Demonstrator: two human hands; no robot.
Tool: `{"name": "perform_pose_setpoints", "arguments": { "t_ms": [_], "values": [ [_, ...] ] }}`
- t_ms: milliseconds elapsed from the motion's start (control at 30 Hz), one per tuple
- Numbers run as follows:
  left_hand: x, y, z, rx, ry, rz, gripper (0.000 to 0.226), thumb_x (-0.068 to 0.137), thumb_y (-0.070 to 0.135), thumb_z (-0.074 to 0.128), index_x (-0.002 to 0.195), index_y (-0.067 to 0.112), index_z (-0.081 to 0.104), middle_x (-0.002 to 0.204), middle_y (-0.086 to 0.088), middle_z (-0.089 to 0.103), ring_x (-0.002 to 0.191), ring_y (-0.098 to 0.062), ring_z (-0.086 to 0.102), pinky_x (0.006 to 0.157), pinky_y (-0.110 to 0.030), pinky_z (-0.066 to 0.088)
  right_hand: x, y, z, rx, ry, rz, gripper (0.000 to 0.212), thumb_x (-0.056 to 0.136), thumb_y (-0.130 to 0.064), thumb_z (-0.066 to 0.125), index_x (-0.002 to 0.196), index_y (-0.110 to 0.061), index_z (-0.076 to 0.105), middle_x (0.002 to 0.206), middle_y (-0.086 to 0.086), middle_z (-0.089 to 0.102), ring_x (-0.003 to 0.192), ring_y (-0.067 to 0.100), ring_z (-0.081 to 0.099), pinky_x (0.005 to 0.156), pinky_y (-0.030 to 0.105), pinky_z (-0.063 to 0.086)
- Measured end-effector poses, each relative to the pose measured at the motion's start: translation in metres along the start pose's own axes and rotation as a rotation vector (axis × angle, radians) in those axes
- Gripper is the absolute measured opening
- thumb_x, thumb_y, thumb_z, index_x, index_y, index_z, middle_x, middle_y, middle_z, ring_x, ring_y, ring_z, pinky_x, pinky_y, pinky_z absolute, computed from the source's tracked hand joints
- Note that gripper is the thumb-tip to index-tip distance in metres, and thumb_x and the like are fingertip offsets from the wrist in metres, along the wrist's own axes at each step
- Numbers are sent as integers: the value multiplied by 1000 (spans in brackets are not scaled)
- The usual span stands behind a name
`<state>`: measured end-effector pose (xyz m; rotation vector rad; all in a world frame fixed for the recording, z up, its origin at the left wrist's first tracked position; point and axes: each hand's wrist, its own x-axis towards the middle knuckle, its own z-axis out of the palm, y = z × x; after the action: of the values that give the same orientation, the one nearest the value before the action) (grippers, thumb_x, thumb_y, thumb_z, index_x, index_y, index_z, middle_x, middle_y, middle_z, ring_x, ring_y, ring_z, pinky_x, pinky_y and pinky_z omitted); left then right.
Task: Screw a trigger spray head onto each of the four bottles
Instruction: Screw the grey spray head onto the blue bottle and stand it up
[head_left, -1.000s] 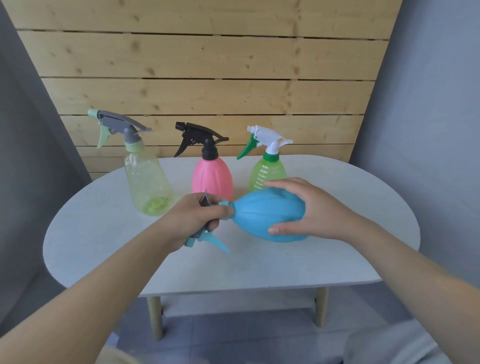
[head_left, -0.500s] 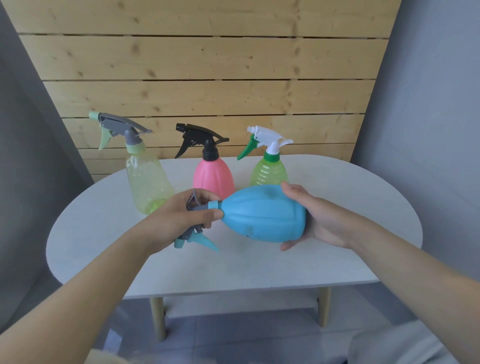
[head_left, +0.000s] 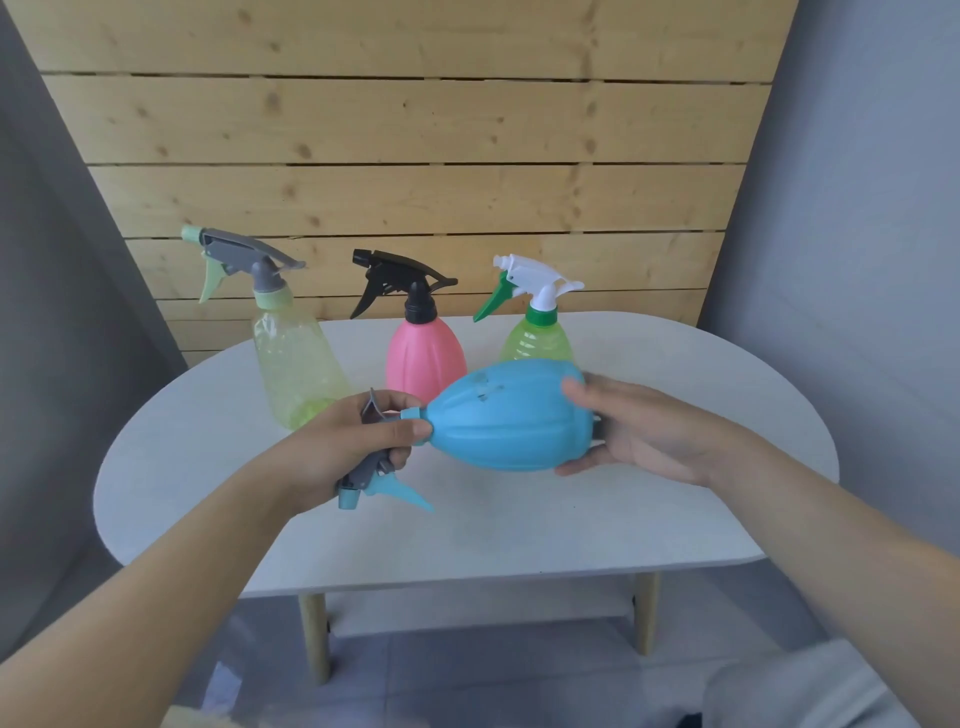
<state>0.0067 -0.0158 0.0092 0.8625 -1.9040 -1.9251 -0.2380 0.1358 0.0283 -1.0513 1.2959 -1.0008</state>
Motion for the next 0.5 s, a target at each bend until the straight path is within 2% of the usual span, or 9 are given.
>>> {"name": "perform_pose_setpoints", "arguments": {
  "t_ms": [67, 100, 133, 233, 300, 367, 433, 500],
  "values": [
    [1, 0, 0, -46, 7, -22, 43, 64, 27, 78, 99, 11, 58, 62, -3, 53, 56, -14, 47, 60, -26, 41, 0, 0, -3, 16, 3, -67, 64, 76, -23, 69, 134, -32, 44, 135, -1, 53, 114, 21, 61, 81, 37, 55],
    [1, 0, -1, -56, 10, -26, 50, 60, 30, 80, 100, 11, 58, 62, -3, 53, 56, -14, 47, 60, -27, 41, 0, 0, -4, 2, 21, -80, 67, 74, -18, 69, 135, -31, 43, 134, 0, 52, 110, 22, 63, 78, 36, 55],
    [1, 0, -2, -46, 15, -22, 55, 57, 33, 81, 101, 11, 58, 62, -4, 54, 57, -14, 48, 61, -27, 42, 1, -1, -4, -28, 53, -74, 67, 73, -21, 70, 134, -30, 44, 130, 4, 56, 104, 23, 66, 72, 34, 56],
    [-1, 0, -2, 34, 6, 18, 55, 55, 36, 81, 100, 14, 59, 62, -3, 58, 59, -14, 50, 57, -23, 46, 2, -3, -1, -187, 136, 18, 61, 72, -61, 60, 121, -26, 55, 100, 12, 71, 79, 27, 71, 58, 32, 55],
    [-2, -1, 0, 57, 2, 35, 52, 56, 36, 80, 98, 14, 59, 61, -2, 59, 59, -14, 50, 56, -22, 46, 5, -1, 1, -275, 162, 120, 79, 66, -86, 38, 114, -26, 58, 85, 16, 74, 71, 28, 72, 58, 32, 54],
    [0, -2, 0, 58, 6, 24, 52, 58, 36, 80, 99, 12, 59, 60, -1, 57, 58, -14, 49, 57, -23, 44, 7, 1, 1, -294, 141, 169, 92, 55, -91, 24, 118, -30, 55, 89, 15, 75, 77, 27, 73, 62, 33, 55],
    [1, -2, -1, 49, 26, -2, 52, 62, 34, 82, 102, 10, 58, 59, -1, 55, 58, -15, 47, 59, -26, 41, 7, 2, -1, -240, 97, 129, 90, 56, -88, 34, 128, -34, 48, 107, 8, 72, 90, 25, 72, 67, 38, 57],
    [4, -2, -2, 41, 36, -21, 54, 62, 34, 84, 102, 9, 57, 59, -1, 55, 57, -15, 46, 59, -27, 40, 7, 2, -4, -102, 59, 37, 79, 66, -66, 65, 134, -37, 40, 122, 0, 64, 100, 24, 69, 72, 39, 58]
  ]
}}
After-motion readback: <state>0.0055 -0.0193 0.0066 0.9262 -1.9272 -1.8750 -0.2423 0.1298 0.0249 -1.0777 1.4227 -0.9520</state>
